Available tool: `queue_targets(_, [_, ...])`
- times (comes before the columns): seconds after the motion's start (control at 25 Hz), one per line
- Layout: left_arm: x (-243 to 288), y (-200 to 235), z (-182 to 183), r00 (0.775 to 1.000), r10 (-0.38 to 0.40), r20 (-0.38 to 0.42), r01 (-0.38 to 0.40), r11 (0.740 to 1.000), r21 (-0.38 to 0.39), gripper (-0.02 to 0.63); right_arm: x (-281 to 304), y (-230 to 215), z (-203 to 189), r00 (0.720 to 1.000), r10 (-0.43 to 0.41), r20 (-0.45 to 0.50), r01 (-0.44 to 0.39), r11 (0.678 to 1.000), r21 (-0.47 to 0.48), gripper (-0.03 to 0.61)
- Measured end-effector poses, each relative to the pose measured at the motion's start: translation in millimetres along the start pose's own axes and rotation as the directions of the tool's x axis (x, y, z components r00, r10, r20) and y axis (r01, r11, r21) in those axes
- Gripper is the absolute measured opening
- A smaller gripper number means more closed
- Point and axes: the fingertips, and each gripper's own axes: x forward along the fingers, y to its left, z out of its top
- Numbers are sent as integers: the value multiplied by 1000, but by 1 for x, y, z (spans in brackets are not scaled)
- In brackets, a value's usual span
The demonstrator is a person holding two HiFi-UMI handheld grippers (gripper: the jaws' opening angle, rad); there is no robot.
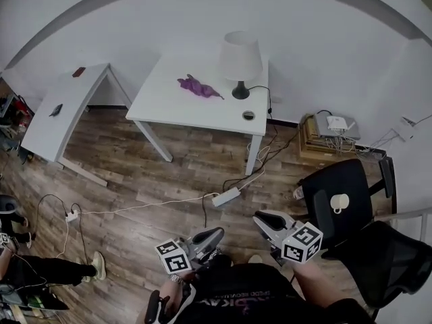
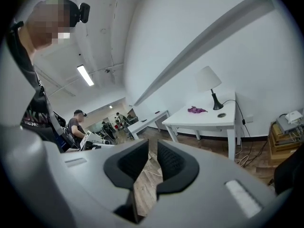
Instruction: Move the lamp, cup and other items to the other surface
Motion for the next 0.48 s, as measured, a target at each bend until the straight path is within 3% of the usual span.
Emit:
queue_targets(0.12, [-18,23,25,1000,3,7,-3,1000,-4,-5,34,-4,12,1000,-21,-2,21,1000,-5,63])
queue_targets(0.28, [-47,49,63,999,36,21,-37,998,45,-5,87,-1,28,1000,-21,-6,21,1000,-17,74])
queue_targets(0.4, [-70,65,72,998,58,25,-60,993,104,-5,121,-1,35,999,-19,-26,18,999,-37,83])
queue_targets(0.48, [-85,73,78,996,80,30,-82,992,99,-5,141,2,39,999,-9,-38,8,999,-45,87])
